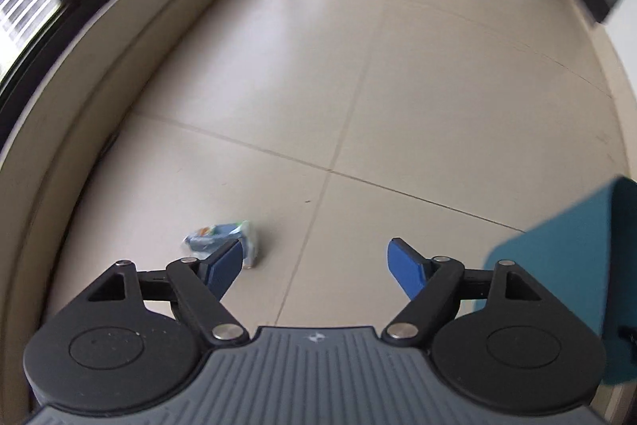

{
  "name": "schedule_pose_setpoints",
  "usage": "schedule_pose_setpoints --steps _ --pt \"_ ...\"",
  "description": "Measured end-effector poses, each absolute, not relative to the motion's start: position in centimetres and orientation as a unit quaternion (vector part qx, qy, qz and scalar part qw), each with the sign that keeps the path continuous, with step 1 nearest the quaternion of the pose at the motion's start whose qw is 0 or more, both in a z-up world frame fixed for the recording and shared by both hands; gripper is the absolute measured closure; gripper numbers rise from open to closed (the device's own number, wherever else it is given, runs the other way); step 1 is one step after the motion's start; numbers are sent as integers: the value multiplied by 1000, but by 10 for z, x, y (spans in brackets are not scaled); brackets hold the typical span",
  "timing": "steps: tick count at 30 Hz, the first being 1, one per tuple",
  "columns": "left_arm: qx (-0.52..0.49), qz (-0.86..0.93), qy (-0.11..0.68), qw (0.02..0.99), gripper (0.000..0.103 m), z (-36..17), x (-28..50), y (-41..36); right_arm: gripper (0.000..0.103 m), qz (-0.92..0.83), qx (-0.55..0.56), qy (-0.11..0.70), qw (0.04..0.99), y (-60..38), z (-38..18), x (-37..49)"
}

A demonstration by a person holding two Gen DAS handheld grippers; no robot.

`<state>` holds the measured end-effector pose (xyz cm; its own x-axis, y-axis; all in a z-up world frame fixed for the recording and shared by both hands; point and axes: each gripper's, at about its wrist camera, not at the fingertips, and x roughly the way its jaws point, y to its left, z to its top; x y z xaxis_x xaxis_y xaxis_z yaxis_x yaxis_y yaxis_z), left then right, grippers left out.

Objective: Collect trash
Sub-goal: 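Move the left tool down toward the clear snack wrapper, then close the left tool on the clear wrapper and lift it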

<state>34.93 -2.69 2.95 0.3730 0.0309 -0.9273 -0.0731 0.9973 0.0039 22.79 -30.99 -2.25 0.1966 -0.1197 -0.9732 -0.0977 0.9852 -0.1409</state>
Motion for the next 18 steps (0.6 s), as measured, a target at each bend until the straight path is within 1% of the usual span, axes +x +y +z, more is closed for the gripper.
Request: schedule_pose_setpoints --steps 5,9,10,18 --pt "-104 142 576 798 23 -43 385 39 90 -25 -83 637 766 -307 -24 230" --pt "-142 189 587 774 23 -99 405 69 90 -37 -79 638 765 -305 -26 232" --pt "-154 195 589 769 23 -102 403 93 90 -39 -79 638 765 -305 -26 232" --pt "-229 247 596 729 23 -181 417 139 88 -62 -83 645 757 -299 -32 238"
